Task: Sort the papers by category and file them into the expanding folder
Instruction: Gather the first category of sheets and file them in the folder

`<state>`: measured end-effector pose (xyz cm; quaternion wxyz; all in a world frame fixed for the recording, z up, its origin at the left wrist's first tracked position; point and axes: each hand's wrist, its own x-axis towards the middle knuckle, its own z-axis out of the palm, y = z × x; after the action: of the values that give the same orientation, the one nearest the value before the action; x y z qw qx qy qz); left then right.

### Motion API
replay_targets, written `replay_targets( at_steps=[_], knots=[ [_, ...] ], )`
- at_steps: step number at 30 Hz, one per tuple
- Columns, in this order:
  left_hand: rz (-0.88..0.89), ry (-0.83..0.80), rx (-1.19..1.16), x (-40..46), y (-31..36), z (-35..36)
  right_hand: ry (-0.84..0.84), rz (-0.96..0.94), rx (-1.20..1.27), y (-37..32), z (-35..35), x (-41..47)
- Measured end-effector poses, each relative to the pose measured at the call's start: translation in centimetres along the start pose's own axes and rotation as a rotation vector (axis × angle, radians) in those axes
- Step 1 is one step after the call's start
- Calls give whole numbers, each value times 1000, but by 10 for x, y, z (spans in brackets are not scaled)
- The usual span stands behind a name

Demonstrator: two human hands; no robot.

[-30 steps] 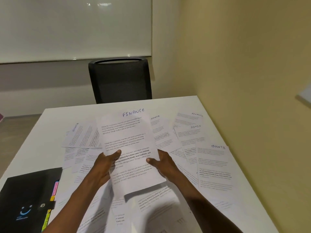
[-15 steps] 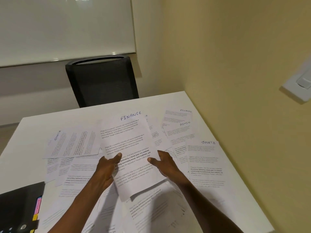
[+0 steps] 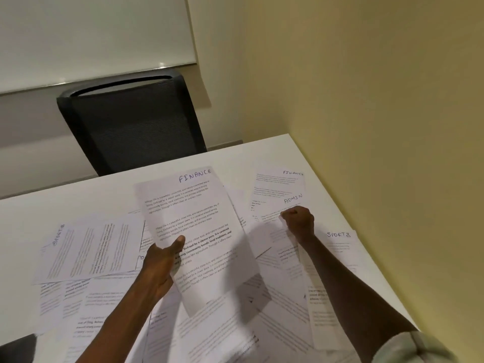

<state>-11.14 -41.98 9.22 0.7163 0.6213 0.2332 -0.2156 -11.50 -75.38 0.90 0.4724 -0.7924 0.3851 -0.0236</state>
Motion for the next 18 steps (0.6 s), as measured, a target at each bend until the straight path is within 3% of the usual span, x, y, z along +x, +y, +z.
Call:
replay_targets(
  at_steps=[9,18],
  knots=[
    [1,-65,45,55,-1,18,140,69,-192,-17,2,130],
    [-28,-48,99,73,0,15,159,228,-468,-24,28,176]
  ],
)
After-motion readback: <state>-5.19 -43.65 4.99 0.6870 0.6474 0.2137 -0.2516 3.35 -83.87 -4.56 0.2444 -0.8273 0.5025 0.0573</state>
